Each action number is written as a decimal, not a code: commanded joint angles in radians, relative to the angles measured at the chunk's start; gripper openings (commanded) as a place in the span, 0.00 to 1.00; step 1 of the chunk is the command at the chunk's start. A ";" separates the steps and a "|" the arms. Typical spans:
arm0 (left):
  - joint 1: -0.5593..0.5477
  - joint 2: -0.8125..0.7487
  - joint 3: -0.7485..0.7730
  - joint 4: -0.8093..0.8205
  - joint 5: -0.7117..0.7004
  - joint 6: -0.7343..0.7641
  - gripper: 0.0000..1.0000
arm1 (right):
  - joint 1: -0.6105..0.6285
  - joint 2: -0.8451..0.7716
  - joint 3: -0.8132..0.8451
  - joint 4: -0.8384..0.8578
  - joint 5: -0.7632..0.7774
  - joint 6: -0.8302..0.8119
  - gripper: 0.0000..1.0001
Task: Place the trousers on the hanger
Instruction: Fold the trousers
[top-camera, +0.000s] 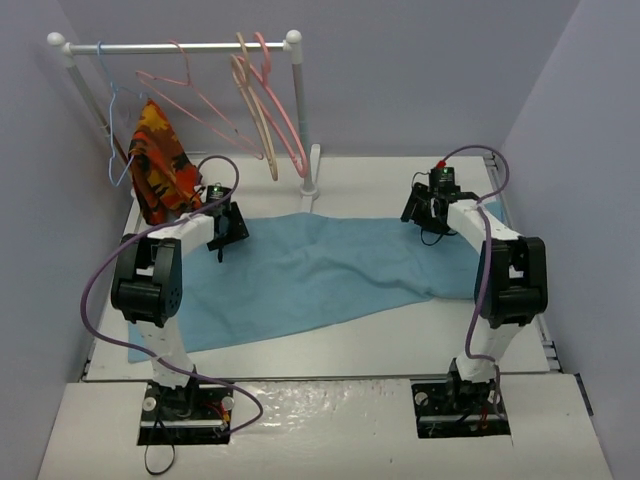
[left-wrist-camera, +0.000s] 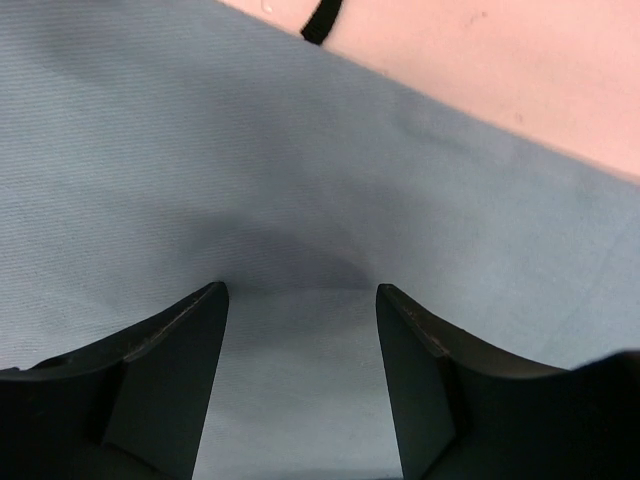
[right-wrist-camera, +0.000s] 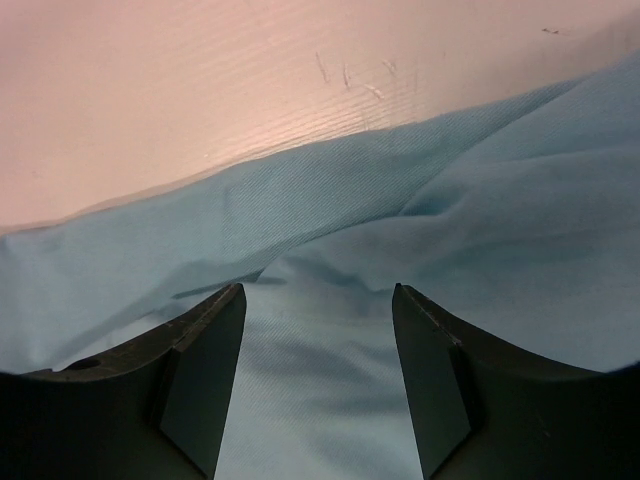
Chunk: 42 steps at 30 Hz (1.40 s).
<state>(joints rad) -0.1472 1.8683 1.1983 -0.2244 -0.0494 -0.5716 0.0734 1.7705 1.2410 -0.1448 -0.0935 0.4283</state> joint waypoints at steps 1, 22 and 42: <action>0.040 0.012 0.017 -0.033 -0.029 -0.043 0.56 | 0.020 0.088 0.080 0.072 0.022 -0.047 0.57; 0.207 -0.086 -0.087 0.001 0.065 -0.043 0.52 | 0.132 0.363 0.326 0.030 0.019 -0.165 0.54; -0.015 0.048 0.083 0.122 0.102 0.016 0.64 | -0.133 0.014 0.015 -0.058 0.250 0.106 0.70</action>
<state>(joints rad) -0.1688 1.8771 1.2390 -0.1114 0.0745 -0.5606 -0.0441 1.8115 1.3418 -0.1308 0.0997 0.4174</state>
